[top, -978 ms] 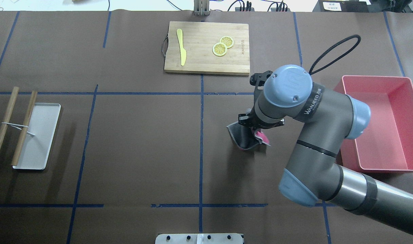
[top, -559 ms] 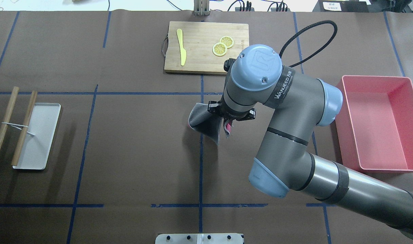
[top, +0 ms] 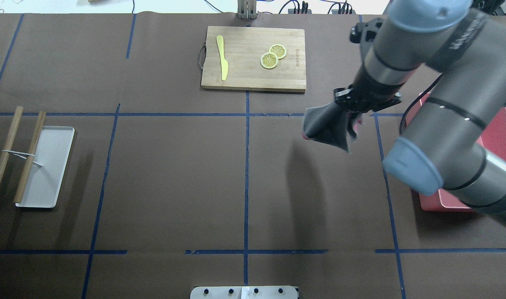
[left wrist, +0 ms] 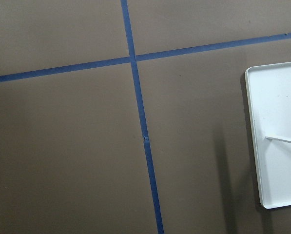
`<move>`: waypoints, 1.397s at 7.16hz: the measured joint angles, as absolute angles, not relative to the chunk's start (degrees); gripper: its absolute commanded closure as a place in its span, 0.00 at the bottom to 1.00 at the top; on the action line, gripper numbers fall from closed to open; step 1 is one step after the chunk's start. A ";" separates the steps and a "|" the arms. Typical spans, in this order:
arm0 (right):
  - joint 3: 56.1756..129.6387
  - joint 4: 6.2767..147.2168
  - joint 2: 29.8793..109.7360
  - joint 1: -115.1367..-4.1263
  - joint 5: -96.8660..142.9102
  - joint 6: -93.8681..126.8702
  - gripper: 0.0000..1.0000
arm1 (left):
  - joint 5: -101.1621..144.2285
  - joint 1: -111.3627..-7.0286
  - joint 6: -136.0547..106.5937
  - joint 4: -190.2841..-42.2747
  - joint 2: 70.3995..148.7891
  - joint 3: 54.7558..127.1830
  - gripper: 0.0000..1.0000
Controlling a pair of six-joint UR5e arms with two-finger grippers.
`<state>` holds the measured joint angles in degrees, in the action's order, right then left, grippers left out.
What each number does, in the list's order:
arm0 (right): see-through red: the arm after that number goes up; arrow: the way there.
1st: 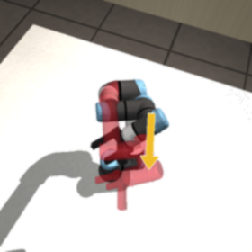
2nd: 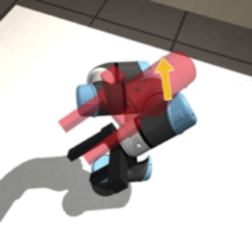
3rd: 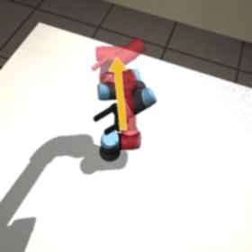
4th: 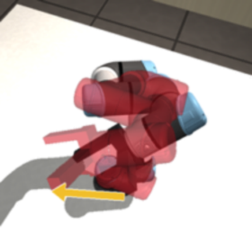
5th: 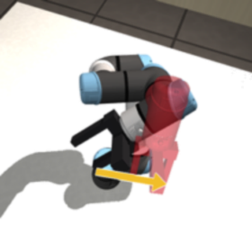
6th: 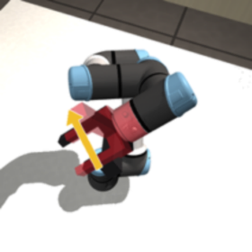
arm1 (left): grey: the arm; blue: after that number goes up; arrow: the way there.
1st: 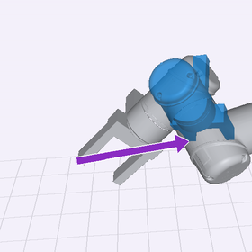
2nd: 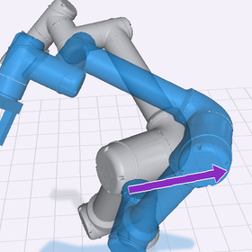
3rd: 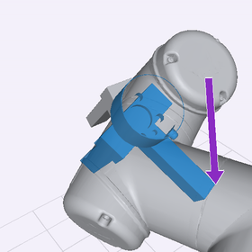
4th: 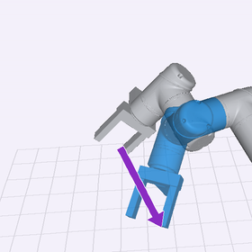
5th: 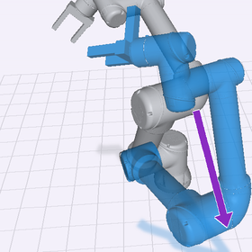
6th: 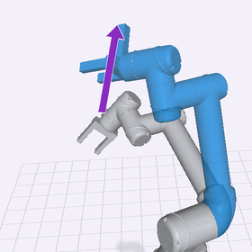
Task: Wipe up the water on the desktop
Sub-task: 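Lift the cloth and carry it over the pink bin with the right gripper, then open the right gripper to drop the cloth into the pink bin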
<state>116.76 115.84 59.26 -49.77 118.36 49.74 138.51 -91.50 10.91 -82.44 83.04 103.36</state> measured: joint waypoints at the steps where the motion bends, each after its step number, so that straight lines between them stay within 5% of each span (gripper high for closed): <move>1: 119.30 118.08 63.21 -54.69 120.49 41.15 1.00 | 138.51 -91.54 10.79 -82.44 83.01 103.65 0.00; 5: 123.68 116.88 84.05 -73.88 129.68 10.02 1.00 | 138.60 -91.58 10.70 -82.40 82.97 104.01 0.00; 8: 123.79 112.53 89.73 -76.26 130.15 10.42 1.00 | 139.90 -91.58 10.56 -82.44 82.91 104.05 0.00; 9: 123.64 111.92 89.86 -76.27 130.16 11.32 0.89 | 140.03 -91.58 10.55 -82.42 82.90 103.96 0.00; 10: 123.18 111.46 89.89 -76.32 130.17 11.66 0.03 | 140.07 -91.58 10.48 -82.38 82.88 103.93 0.00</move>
<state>123.18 111.46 89.89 -76.32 130.17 11.66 140.07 -91.58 10.48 -82.38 82.88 103.93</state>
